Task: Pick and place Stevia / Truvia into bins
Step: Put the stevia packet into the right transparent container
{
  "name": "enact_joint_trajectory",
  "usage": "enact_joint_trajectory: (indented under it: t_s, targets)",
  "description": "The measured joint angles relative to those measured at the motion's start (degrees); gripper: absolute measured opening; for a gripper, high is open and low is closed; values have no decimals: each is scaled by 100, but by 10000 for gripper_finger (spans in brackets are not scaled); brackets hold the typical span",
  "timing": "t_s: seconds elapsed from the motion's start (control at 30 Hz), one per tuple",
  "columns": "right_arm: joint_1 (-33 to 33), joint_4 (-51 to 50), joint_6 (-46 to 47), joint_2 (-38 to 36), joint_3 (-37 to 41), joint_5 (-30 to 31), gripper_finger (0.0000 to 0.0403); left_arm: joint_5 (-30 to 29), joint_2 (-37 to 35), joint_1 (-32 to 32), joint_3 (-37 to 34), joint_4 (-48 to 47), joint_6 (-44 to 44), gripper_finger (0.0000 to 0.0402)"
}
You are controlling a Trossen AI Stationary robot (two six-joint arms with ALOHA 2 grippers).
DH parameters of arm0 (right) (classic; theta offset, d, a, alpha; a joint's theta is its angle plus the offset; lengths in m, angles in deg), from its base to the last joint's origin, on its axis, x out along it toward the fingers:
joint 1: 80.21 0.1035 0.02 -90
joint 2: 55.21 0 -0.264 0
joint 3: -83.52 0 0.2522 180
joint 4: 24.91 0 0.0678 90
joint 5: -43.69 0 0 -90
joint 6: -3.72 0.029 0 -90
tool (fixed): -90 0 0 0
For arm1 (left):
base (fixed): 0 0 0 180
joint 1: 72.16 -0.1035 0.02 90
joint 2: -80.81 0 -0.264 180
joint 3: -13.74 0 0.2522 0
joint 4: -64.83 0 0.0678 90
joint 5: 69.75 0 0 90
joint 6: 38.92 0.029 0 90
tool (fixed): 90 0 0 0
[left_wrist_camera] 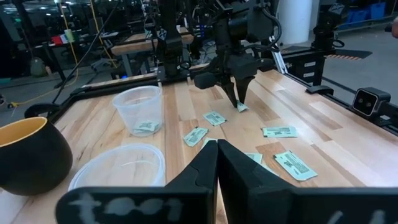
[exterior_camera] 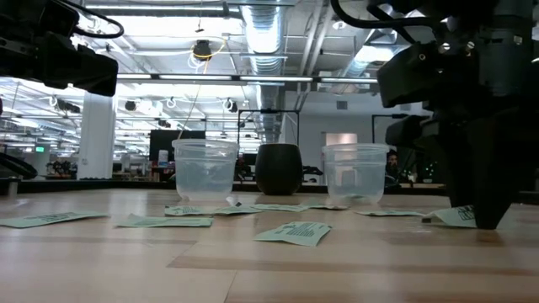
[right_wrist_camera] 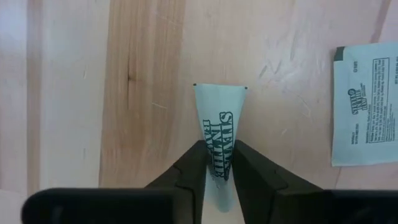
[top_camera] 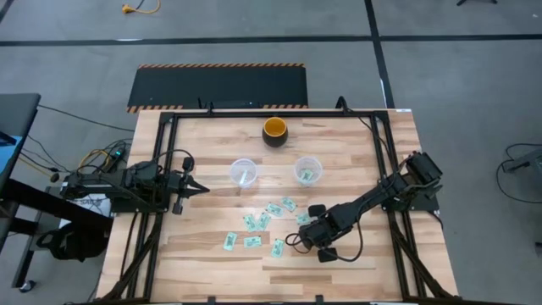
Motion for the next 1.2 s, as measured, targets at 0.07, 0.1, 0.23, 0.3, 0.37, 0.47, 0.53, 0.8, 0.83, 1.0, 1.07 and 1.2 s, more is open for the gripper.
enact_joint_trajectory:
  t_s: [0.07, 0.1, 0.23, 0.3, 0.37, 0.47, 0.53, 0.8, 0.83, 1.0, 1.07, 1.2]
  targets:
    - [0, -145, -35, 11, -83, 0, 61, 0, 0, 0, 0, 1, -16, 0]
    - [0, -229, -60, 18, -141, 0, 59, 0, 0, 0, 0, 0, -33, 0]
    - [-54, -662, -216, 47, -392, -93, 48, 2, 0, -1, 0, 2, -35, 0]
    - [-86, -1021, -329, 58, -538, -135, 40, 2, 0, -1, 0, 2, -36, 0]
    - [-130, -1283, -436, 47, -707, -132, 31, 2, 0, 0, 0, 2, -37, 0]
    - [-270, -1846, -551, 46, -843, -97, 15, 2, 0, 0, 0, 2, -37, 0]
    - [-378, -2096, -640, 45, -977, -83, 7, 2, 0, -2, 0, 2, -37, 0]
    - [-946, -2923, -1165, 34, -1416, 206, 18, 2, 0, -1, 0, 2, -39, 0]
    - [-1029, -3004, -1248, 34, -1483, 288, 19, 2, 0, -1, 0, 2, -39, 0]
    - [-1487, -3442, -1646, 30, -1900, 569, 8, 2, 0, -1, 0, 2, -40, 0]
    - [-1681, -3598, -1770, 25, -2102, 687, 5, 2, 0, 0, 0, 2, -42, 0]
    - [-2039, -3875, -2001, 21, -2490, 960, 9, 2, 0, 0, 0, 2, -44, 0]
